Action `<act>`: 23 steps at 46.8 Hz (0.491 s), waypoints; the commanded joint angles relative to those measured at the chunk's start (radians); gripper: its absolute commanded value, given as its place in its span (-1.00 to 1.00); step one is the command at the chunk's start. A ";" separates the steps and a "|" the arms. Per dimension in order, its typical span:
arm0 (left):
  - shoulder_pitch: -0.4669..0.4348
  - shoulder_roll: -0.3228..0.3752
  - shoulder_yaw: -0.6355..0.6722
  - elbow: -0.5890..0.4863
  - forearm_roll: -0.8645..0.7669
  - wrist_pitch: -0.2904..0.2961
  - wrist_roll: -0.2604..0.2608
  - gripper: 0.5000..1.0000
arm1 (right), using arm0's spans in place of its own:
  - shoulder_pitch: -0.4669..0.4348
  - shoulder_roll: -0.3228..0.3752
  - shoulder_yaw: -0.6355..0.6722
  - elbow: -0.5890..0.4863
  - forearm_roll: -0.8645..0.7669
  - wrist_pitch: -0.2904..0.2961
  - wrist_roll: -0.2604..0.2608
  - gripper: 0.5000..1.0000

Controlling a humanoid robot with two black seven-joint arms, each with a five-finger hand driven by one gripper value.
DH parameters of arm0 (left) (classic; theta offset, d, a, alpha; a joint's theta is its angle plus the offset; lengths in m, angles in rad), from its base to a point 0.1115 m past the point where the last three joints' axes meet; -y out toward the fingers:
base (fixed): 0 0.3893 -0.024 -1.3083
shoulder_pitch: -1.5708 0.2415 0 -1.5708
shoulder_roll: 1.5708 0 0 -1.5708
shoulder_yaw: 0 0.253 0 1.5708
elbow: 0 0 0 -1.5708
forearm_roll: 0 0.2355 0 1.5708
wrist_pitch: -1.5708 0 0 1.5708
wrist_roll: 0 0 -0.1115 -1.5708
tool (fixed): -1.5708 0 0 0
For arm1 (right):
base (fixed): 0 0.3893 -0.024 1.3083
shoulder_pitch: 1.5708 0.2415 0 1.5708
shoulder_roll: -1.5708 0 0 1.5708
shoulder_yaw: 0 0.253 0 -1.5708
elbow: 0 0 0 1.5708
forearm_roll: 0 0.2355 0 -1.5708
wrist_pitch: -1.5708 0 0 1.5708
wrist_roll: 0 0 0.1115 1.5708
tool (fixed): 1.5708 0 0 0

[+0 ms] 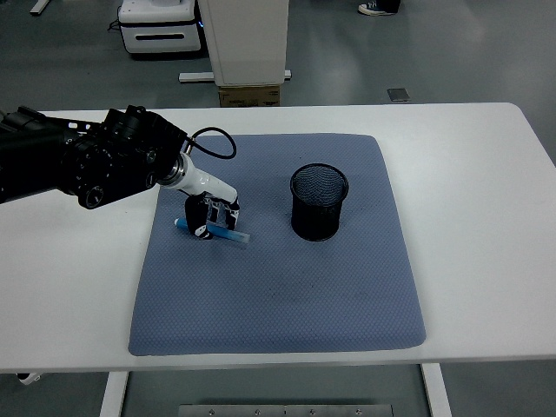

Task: Left hand places marker in pen holder

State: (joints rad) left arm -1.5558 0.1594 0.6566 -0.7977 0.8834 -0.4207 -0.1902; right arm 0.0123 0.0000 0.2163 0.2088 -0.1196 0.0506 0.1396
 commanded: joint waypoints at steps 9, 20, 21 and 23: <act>0.000 0.002 0.000 0.000 0.003 0.003 0.000 -0.64 | 0.000 0.000 0.000 0.000 0.000 0.000 0.000 1.00; 0.002 0.002 0.001 0.000 0.003 0.003 0.000 -0.71 | 0.000 0.000 0.000 0.000 0.000 0.000 0.000 1.00; 0.002 0.002 0.001 0.000 0.003 0.003 0.000 -0.71 | 0.000 0.000 0.000 0.000 0.000 0.000 0.000 1.00; 0.002 0.002 0.001 0.000 0.003 0.003 0.000 -0.72 | 0.000 0.000 0.000 0.001 0.000 0.000 0.000 1.00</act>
State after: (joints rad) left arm -1.5543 0.1600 0.6576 -0.7977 0.8866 -0.4176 -0.1902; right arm 0.0123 0.0000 0.2163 0.2088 -0.1197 0.0506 0.1396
